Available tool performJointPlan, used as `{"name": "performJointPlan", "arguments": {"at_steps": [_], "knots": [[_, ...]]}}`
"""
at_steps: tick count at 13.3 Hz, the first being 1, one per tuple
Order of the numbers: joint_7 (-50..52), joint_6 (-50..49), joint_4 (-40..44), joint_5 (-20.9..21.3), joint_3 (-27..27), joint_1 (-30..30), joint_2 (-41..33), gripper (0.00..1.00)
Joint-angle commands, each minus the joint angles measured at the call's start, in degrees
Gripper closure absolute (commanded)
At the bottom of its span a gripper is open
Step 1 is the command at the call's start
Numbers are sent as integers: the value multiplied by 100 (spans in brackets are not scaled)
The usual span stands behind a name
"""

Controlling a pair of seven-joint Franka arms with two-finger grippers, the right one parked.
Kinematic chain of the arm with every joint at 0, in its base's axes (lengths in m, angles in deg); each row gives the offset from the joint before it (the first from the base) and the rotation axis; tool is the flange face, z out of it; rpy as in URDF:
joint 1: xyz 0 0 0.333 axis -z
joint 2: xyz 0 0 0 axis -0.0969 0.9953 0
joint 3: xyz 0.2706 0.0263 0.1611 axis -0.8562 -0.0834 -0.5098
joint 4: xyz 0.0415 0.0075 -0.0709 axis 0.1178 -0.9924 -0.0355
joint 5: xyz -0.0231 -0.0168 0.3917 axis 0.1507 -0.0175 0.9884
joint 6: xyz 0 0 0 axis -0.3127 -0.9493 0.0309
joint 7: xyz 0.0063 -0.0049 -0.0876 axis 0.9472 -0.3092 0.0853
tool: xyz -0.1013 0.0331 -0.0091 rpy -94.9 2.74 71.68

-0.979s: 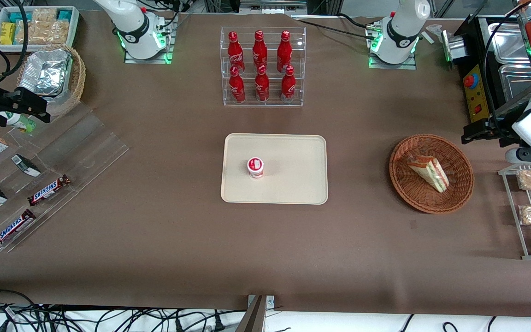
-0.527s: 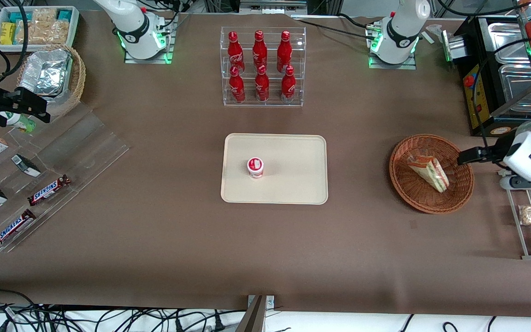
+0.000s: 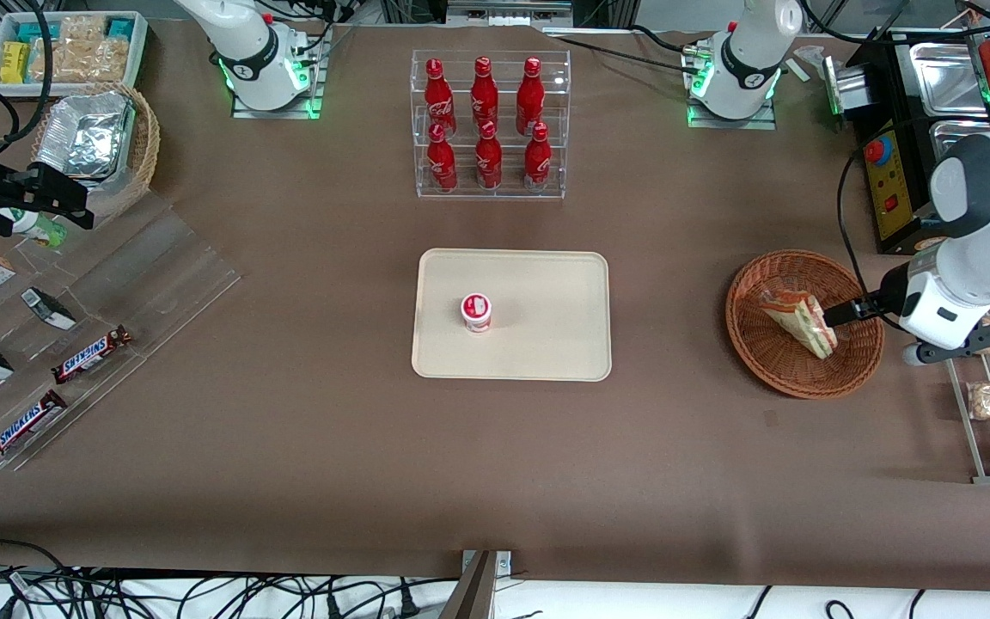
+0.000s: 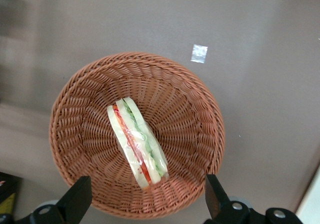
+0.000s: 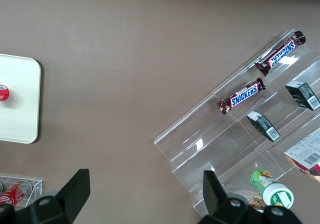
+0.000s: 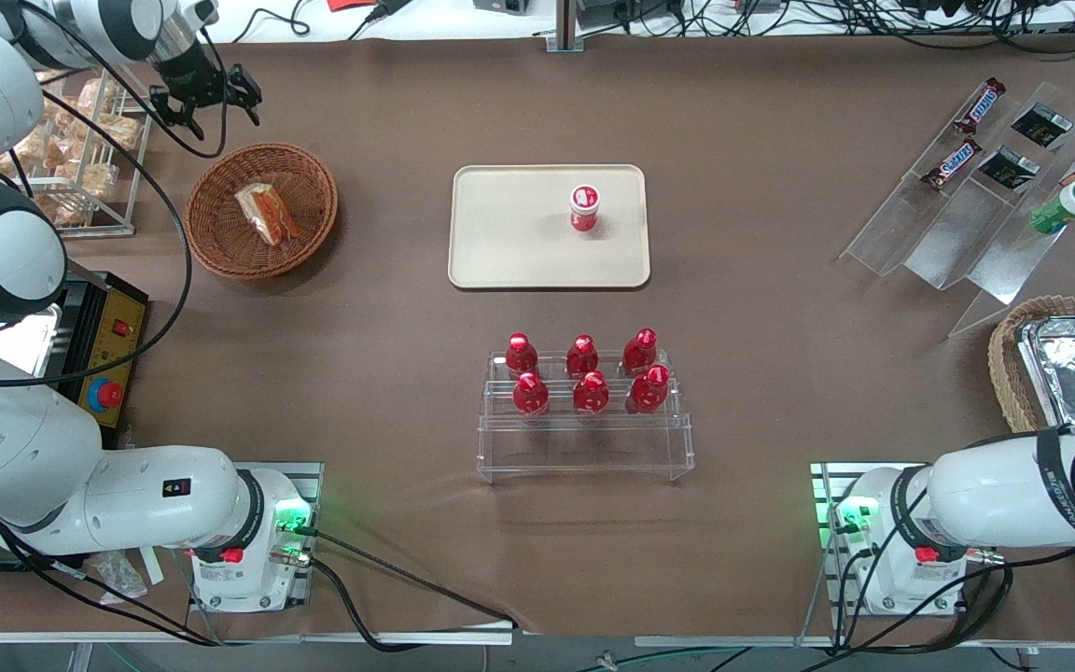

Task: Place sandwich from basket to tray
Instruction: 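Move the left gripper down over the wrapped sandwich in the wicker basket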

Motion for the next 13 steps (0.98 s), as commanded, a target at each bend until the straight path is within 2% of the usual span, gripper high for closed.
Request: {"name": "performJointPlan", "arguments": {"at_steps": [1,8,13], "knots": [[431,585,-748,115,4,-25,-330,0],[1433,2316,-1943,115,13,-16,-330,0],[1531,2774,-2233,115,13,-16,-199,0]]}}
